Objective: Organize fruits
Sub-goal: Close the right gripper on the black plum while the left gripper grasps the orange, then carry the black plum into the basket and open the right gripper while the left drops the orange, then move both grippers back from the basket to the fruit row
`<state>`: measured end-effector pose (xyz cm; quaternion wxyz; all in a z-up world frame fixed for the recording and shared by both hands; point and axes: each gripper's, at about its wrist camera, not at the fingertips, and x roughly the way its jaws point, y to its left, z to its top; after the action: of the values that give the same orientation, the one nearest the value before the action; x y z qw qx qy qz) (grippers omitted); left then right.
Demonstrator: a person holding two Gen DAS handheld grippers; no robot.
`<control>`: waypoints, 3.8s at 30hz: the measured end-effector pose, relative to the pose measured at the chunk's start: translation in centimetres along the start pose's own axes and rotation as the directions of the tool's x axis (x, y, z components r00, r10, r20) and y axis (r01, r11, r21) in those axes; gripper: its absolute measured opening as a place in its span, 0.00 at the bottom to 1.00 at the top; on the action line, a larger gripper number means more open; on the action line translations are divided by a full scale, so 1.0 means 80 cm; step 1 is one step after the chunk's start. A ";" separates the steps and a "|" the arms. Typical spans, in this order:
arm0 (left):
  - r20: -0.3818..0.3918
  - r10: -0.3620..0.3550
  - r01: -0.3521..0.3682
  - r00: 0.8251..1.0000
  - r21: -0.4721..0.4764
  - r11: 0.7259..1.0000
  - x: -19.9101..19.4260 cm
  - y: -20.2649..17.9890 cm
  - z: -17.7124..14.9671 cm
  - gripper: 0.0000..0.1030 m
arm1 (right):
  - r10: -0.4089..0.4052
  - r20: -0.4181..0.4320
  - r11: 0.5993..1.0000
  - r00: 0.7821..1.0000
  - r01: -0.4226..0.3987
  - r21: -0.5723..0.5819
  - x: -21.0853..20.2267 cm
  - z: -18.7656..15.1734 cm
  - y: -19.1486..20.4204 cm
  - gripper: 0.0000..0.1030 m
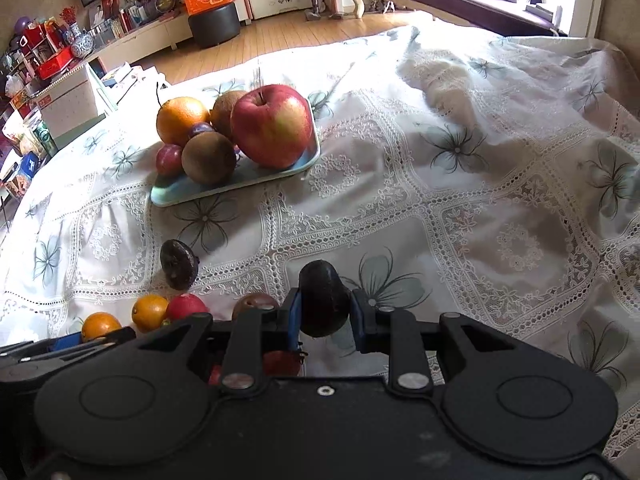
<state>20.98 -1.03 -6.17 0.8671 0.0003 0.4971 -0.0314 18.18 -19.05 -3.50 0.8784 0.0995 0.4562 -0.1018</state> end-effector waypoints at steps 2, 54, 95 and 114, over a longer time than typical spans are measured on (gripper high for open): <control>-0.005 -0.041 0.040 0.999 -0.064 0.997 -0.013 0.014 0.005 0.44 | 0.004 0.039 1.000 0.999 -0.004 0.000 -0.016 0.001 0.003 0.26; 0.070 -0.032 0.035 0.997 -0.047 0.998 -0.180 0.016 -0.160 0.45 | 0.132 0.034 0.967 0.991 -0.122 -0.224 -0.218 -0.140 -0.012 0.37; -0.008 -0.068 0.068 0.998 -0.024 0.997 -0.173 0.008 -0.165 0.45 | 0.209 -0.235 0.940 0.949 -0.261 -0.220 -0.195 -0.151 0.004 0.45; 0.071 -0.061 0.062 0.996 -0.012 0.998 -0.147 0.014 -0.016 0.45 | 0.166 -0.145 0.983 0.975 -0.175 -0.053 -0.127 -0.008 -0.006 0.45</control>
<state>13.98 0.79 3.29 0.8828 -0.0223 0.4660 -0.0543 11.86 -18.46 4.43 0.8525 0.1165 0.5096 -0.0040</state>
